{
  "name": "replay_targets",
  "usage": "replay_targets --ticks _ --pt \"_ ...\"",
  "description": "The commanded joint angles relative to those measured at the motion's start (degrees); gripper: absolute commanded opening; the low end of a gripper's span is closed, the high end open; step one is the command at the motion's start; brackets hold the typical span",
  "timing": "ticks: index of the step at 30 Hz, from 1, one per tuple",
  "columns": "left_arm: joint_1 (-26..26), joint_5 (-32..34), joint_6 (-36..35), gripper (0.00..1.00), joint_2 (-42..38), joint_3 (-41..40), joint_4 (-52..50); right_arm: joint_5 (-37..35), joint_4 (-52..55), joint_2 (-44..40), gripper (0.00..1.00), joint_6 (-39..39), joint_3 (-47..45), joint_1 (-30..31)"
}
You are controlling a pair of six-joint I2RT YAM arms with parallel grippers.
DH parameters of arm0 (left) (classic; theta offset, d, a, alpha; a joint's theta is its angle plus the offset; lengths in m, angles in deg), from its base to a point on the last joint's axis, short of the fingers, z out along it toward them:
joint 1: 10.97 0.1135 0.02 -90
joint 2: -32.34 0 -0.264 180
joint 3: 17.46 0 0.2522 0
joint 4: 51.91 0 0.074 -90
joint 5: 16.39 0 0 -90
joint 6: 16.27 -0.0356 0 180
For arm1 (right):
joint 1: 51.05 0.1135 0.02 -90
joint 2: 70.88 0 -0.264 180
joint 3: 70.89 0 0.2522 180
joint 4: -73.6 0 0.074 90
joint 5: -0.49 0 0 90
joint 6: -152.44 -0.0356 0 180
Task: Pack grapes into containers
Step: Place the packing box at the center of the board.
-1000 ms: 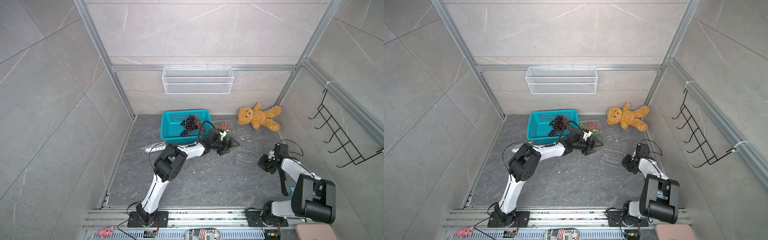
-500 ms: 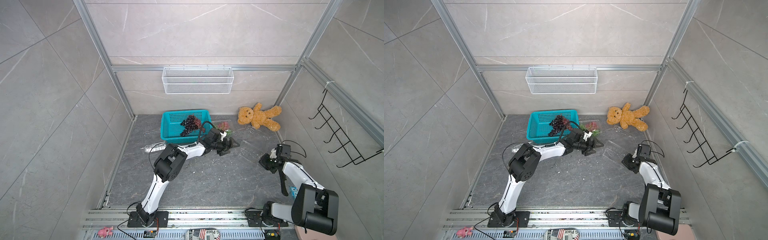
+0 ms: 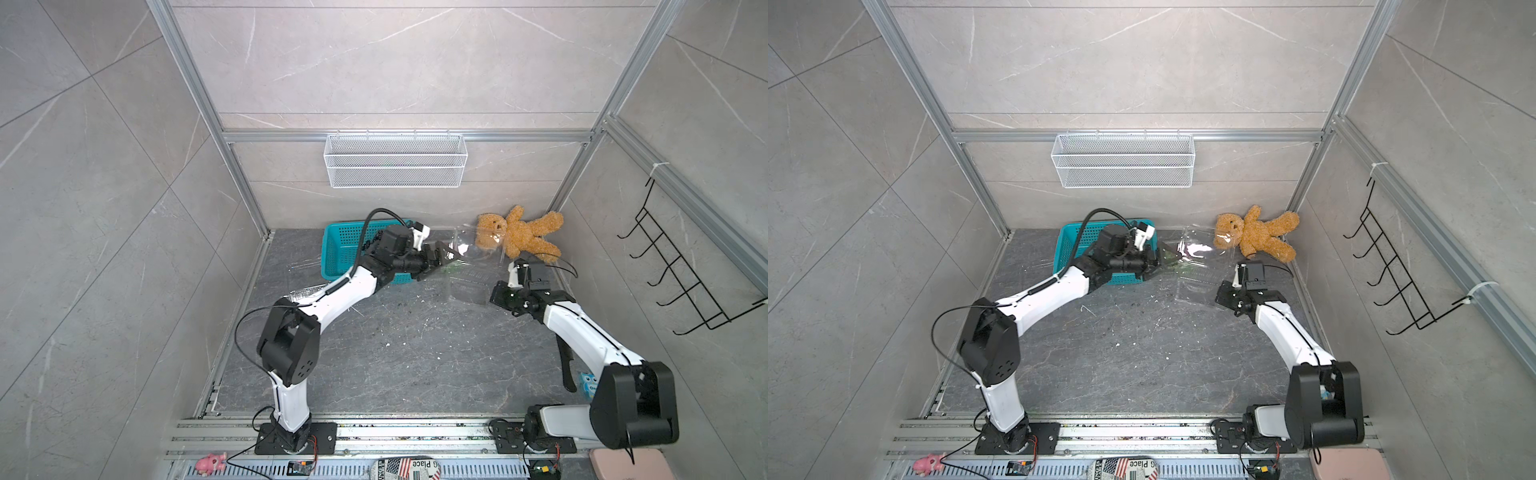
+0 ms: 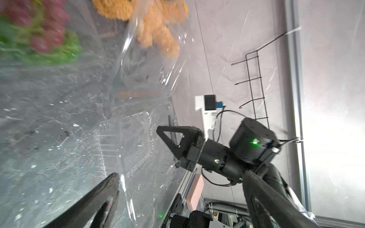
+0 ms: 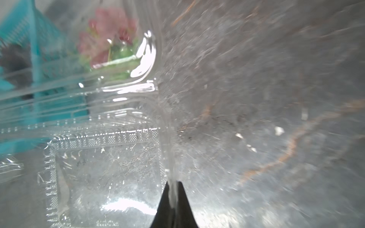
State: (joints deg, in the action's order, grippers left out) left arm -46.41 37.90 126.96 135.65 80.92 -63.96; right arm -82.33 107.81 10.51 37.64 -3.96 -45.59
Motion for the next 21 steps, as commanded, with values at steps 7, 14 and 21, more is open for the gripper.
replay_targets --ticks 7,14,21 --pt "5.9 2.5 -3.6 0.99 -7.5 -12.3 -3.7 -2.7 -4.4 12.3 0.1 1.7 4.5 2.3" --pt "5.9 2.8 -3.1 1.0 -7.3 -14.4 -2.6 -2.1 -4.9 18.1 0.16 4.2 7.6 3.1" --pt "6.0 3.3 -4.1 1.0 -7.6 -13.9 -4.1 -2.4 -4.2 20.3 0.28 4.7 9.1 3.2"
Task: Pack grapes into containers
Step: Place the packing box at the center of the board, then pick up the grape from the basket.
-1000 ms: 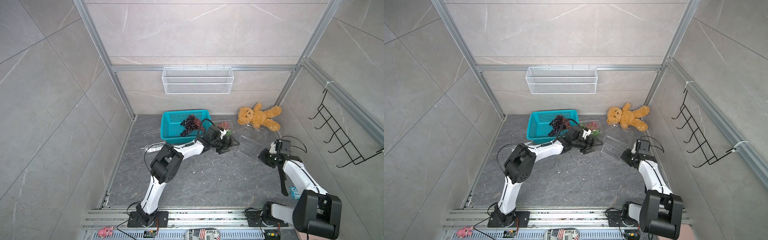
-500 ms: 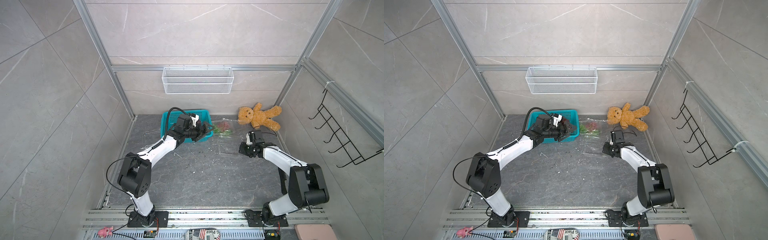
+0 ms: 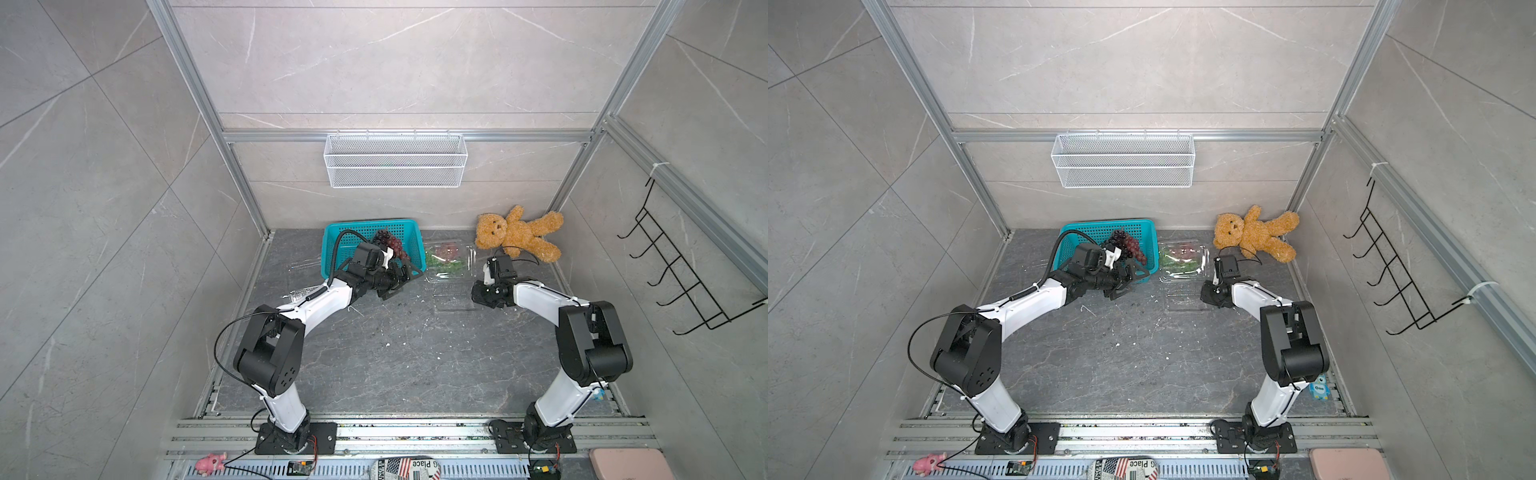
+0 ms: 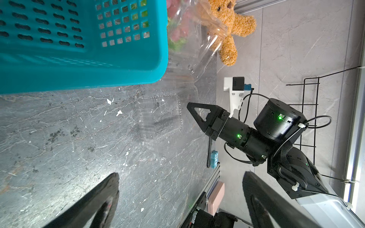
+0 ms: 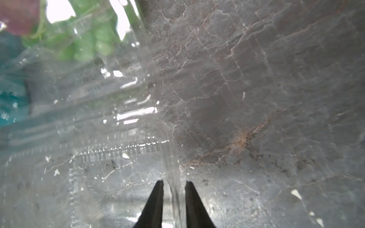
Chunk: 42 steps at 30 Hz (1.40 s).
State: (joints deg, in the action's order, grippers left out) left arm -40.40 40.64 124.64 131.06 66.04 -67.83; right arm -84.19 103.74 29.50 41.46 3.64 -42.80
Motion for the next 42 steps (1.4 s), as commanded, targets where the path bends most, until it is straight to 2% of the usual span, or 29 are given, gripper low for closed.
replay_targets --ticks 1,7,15,20,25,30,34,42 --pt "0.0 0.6 -1.9 0.99 -3.0 1.0 -0.5 -0.5 -0.1 1.2 0.31 0.9 1.6 0.4" --pt "0.4 1.0 -2.9 0.99 -3.1 1.6 -2.3 -1.3 0.7 0.2 0.45 0.7 2.4 0.4" --pt "0.9 3.7 -7.0 0.99 -3.7 5.0 -8.9 -1.9 2.4 -1.4 0.75 1.0 4.6 0.4" --pt "1.2 6.6 -9.7 0.99 -4.2 7.9 -13.7 -2.1 2.5 -2.7 0.99 1.0 5.6 0.4" --pt "1.8 11.9 -14.9 0.99 -3.5 14.6 -22.7 -1.6 4.2 -5.0 0.99 1.0 8.0 0.4" --pt "2.9 24.7 -23.1 0.99 -0.1 23.9 -32.9 1.2 3.3 -9.4 0.99 0.1 9.6 0.9" --pt "4.0 33.7 -28.7 0.99 4.9 31.4 -38.5 1.6 -0.4 -12.0 0.99 -0.8 10.2 3.9" --pt "9.7 30.7 -30.7 0.96 16.6 38.3 -33.9 1.0 -5.3 -8.4 1.0 -1.5 14.9 12.3"
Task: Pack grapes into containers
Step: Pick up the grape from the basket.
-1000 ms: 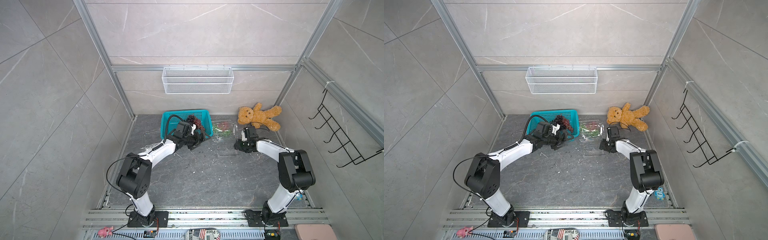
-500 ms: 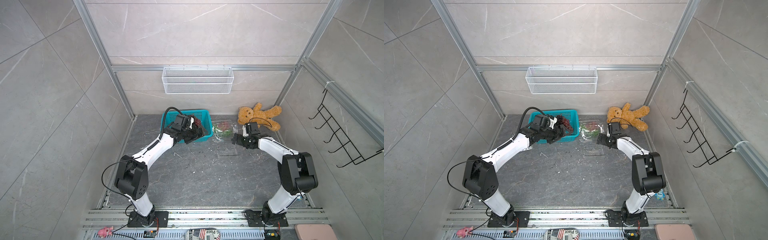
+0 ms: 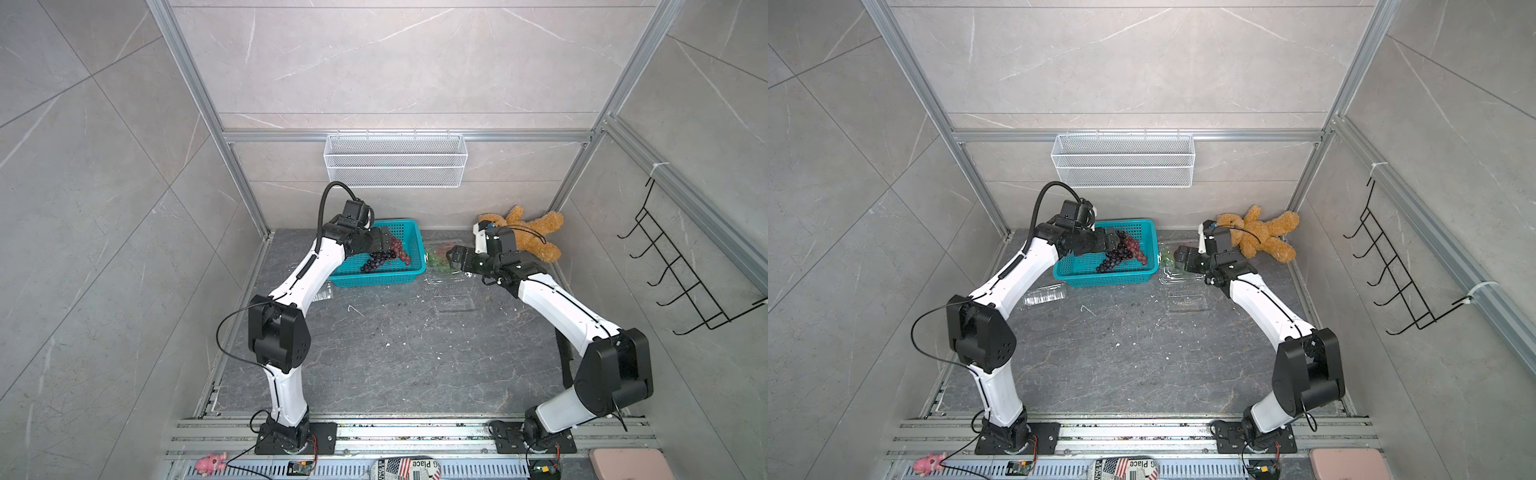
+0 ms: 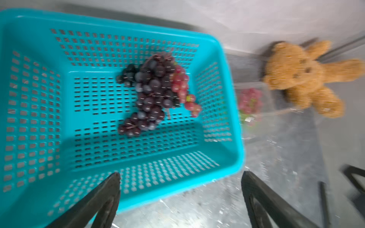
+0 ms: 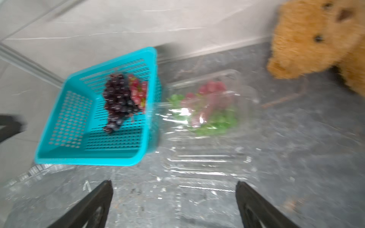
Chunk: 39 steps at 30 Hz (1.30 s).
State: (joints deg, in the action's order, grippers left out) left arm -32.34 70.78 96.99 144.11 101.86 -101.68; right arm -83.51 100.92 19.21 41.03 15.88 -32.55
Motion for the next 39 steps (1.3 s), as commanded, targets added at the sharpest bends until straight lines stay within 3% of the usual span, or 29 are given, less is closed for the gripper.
replay_targets --ticks 1,14,22,26,33,39 --pt "2.1 -0.1 -3.5 0.95 5.5 4.0 0.4 0.4 -2.7 2.8 0.99 -0.9 3.5 3.1" --pt "2.8 -7.7 -2.0 0.93 24.3 17.9 5.0 0.8 -2.4 10.4 0.99 -1.8 7.9 8.0" --pt "2.8 -5.8 -2.2 0.88 32.3 26.1 2.2 0.0 -2.2 9.9 0.99 -1.5 6.6 7.9" --pt "2.8 -2.9 -2.8 0.79 34.2 28.0 1.0 0.0 -2.0 9.4 0.99 -1.3 6.2 7.9" --pt "3.1 -0.3 -4.5 0.43 32.6 26.7 0.2 0.0 -1.8 9.3 0.99 -1.2 6.0 7.9" --pt "4.8 0.0 -3.4 0.35 27.9 21.3 1.2 0.0 -1.6 8.9 0.99 -1.1 5.7 7.9"
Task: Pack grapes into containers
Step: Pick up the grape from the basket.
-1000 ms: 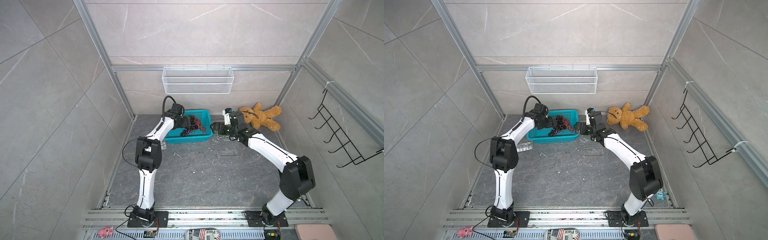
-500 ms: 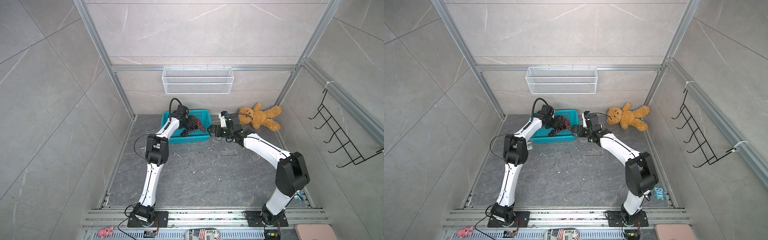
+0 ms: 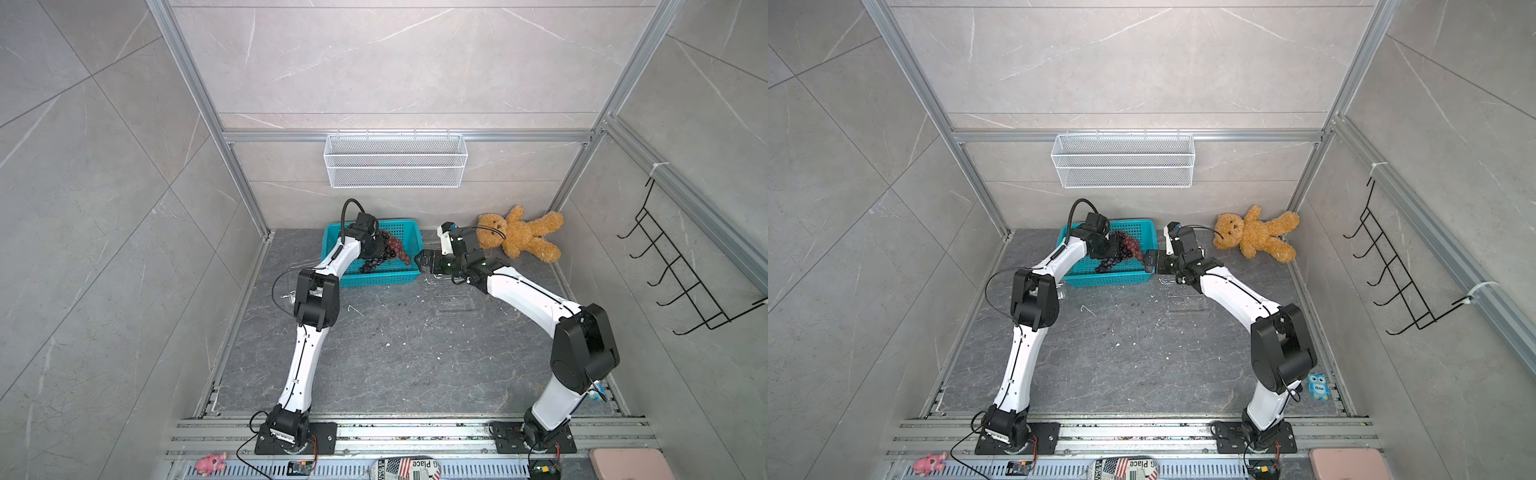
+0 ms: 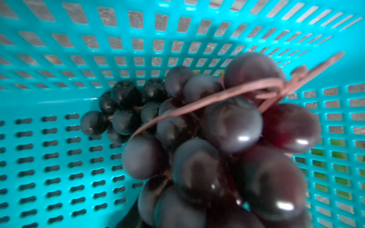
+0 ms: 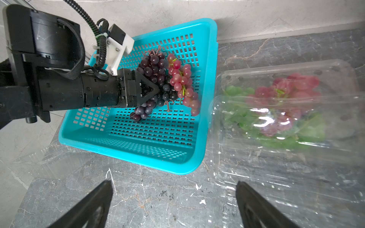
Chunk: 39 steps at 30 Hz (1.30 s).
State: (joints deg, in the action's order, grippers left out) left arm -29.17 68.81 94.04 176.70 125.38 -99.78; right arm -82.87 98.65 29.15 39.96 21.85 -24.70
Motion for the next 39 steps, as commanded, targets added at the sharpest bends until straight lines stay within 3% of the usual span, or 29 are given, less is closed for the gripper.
replay_targets --ticks 1,8,15,22,32,39 --pt "1.9 1.7 0.2 0.34 -5.6 -3.1 -0.5 -0.7 0.7 -1.0 0.99 -0.1 -0.4 0.1" --pt "3.6 2.4 1.3 0.34 -12.7 -8.4 -1.5 -0.3 0.8 -0.8 0.99 -0.5 -0.5 0.0" --pt "5.4 6.2 0.2 0.35 -14.5 -7.4 -6.7 0.4 1.1 -1.2 0.99 -0.7 -0.4 0.0" --pt "5.7 4.3 0.3 0.53 -14.3 -4.1 -9.0 0.4 1.7 -1.7 0.99 -0.5 -0.3 0.0" --pt "5.1 3.3 1.2 0.63 -14.0 -0.5 -9.6 0.0 2.7 -1.4 0.99 0.2 0.7 0.0" --pt "2.0 -3.2 6.3 0.78 -8.6 4.7 -8.2 0.5 2.0 -0.4 1.0 -0.4 0.7 -0.2"
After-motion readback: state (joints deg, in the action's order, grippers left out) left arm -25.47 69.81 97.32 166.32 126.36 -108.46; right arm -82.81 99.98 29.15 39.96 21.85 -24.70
